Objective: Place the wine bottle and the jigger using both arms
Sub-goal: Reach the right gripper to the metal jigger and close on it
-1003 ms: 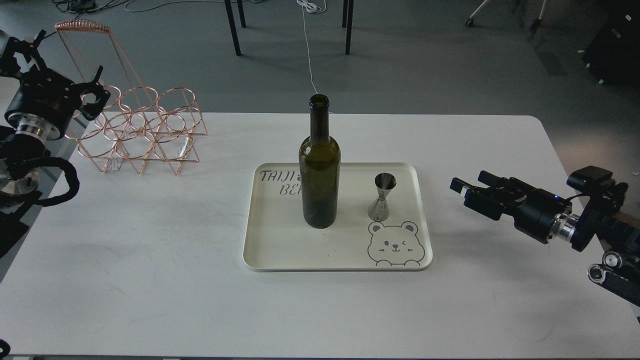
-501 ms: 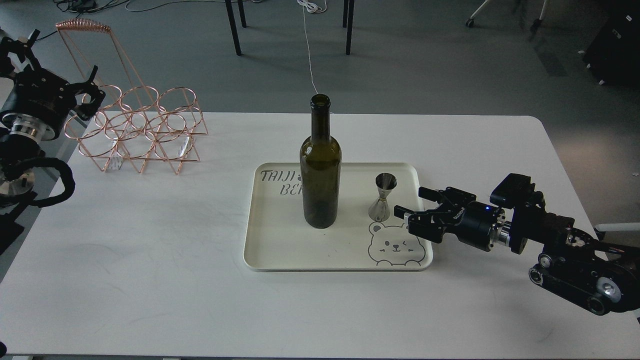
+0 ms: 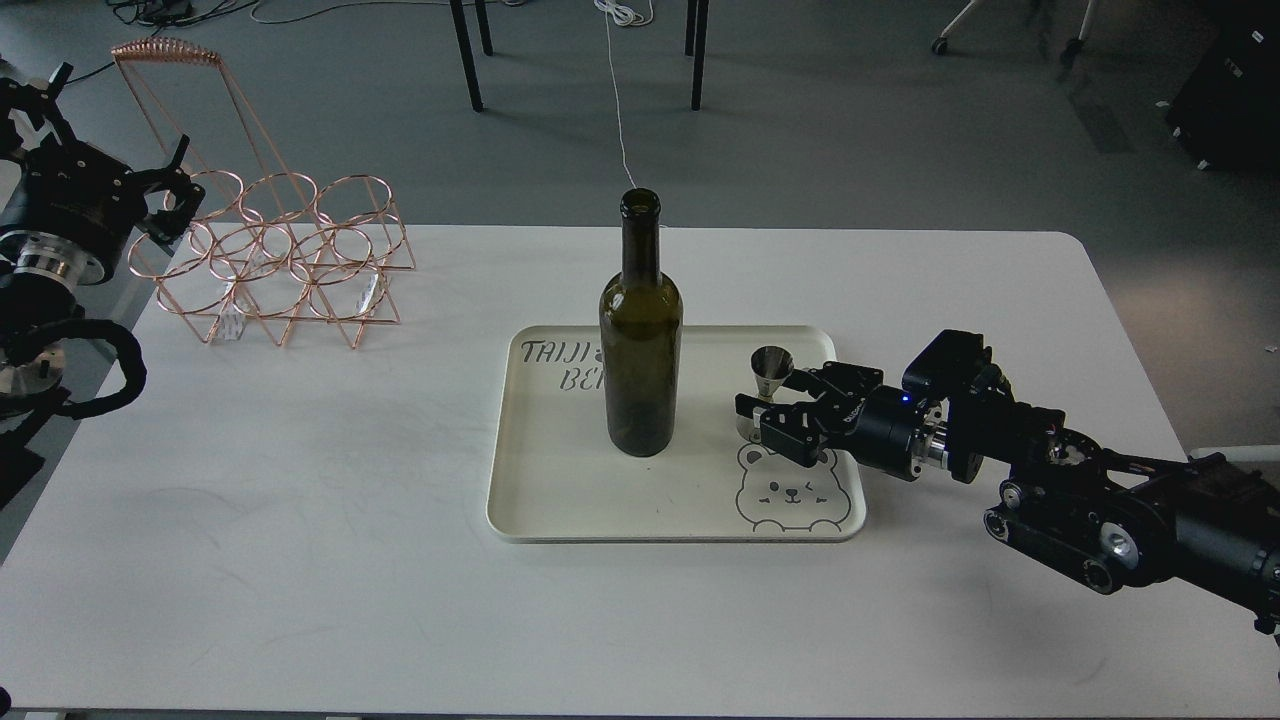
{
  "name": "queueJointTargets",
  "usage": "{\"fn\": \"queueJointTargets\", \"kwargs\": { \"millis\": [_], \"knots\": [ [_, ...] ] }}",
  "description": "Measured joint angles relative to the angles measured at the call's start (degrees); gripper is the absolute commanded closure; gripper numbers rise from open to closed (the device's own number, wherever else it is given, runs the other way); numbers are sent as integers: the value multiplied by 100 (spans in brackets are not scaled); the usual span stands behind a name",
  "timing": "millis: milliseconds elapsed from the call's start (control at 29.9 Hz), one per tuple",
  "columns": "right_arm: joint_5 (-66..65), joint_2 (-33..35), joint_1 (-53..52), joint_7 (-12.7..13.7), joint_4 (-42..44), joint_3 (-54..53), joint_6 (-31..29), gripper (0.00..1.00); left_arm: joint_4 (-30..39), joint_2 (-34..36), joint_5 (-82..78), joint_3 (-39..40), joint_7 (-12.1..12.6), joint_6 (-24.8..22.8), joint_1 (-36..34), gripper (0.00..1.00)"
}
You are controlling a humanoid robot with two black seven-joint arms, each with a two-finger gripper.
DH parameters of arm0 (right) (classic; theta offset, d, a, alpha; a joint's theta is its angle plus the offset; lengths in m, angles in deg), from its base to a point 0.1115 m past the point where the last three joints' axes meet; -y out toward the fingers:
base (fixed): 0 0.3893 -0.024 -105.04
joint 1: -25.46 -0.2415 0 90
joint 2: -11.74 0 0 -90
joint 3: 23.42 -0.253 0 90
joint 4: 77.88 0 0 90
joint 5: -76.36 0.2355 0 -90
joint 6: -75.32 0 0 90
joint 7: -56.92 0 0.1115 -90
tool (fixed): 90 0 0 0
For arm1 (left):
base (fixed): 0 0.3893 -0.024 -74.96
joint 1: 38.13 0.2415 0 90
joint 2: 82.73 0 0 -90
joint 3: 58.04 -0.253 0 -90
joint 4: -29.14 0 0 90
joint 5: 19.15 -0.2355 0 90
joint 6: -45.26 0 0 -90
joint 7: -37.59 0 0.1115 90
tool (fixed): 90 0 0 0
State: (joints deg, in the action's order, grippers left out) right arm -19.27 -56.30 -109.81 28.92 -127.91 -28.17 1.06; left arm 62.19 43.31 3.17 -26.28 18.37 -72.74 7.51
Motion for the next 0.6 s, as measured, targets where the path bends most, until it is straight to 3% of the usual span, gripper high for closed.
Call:
{"fn": "queueJointTargets", "kwargs": {
  "millis": [100, 401, 602],
  "knots": [
    [-2, -54, -7, 0, 73, 0, 0, 67, -117, -15, 0, -2, -2, 0, 10, 1],
    [-32, -70, -7, 0, 165, 113, 198, 93, -228, -36, 0, -3, -18, 0, 13, 1],
    [-35, -70, -49, 0, 118, 123, 353, 96, -229, -59, 0, -3, -20, 0, -1, 1]
  ]
}}
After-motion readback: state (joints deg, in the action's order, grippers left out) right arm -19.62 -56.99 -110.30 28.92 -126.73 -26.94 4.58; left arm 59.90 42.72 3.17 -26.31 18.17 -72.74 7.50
